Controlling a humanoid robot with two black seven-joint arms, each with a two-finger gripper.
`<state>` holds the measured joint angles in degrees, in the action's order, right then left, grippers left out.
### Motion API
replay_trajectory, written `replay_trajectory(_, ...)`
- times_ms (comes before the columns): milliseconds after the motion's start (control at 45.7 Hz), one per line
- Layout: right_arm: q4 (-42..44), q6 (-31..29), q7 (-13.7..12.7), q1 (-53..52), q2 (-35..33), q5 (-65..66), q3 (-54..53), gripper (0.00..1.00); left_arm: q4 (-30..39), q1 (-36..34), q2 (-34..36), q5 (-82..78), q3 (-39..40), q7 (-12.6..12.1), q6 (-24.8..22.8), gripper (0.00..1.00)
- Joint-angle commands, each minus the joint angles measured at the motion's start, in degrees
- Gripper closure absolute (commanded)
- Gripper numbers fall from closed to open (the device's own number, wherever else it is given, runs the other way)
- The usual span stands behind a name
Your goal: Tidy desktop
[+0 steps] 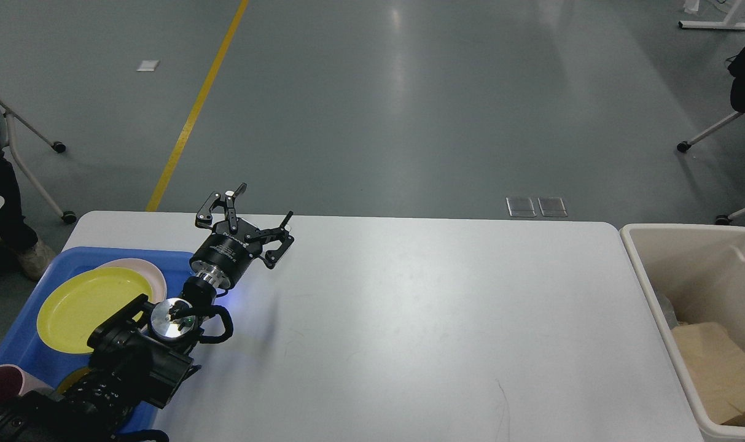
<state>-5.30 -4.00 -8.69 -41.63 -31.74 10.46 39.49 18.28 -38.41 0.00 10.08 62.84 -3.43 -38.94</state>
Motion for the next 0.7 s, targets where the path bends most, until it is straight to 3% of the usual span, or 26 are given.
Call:
replay_trajectory(0, 0.64, 0.05, -0.01, 1.82, 1.33, 0.00, -0.56, 1.00, 0.00, 0.00, 0.00, 0.03, 0.00, 0.00, 0.00, 0.03)
replay_trajectory(110, 0.55, -0.04, -0.10, 1.91, 1.42, 0.00, -0.56, 0.98, 0.00, 0.00, 0.00, 0.03, 0.00, 0.00, 0.00, 0.03)
replay_trajectory(197, 0.55, -0.04, -0.01, 1.91, 1.33, 0.09, -0.21, 0.26, 0.00, 0.00, 0.00, -0.06, 0.00, 0.00, 0.00, 0.03)
replay_trajectory(241, 0.55, -0.04, -0.01, 1.91, 1.33, 0.09, -0.29, 0.13, 0.00, 0.00, 0.00, -0.06, 0.00, 0.00, 0.00, 0.03)
replay_trajectory(372, 0.46, -0.21, -0.10, 1.91, 1.42, 0.00, -0.56, 0.00, 0.00, 0.00, 0.00, 0.03, 0.00, 0.00, 0.00, 0.03)
replay_trajectory(679, -0.42, -0.48, -0.10, 1.03, 0.63, 0.00, -0.56, 0.00, 0.00, 0.00, 0.00, 0.03, 0.00, 0.00, 0.00, 0.03)
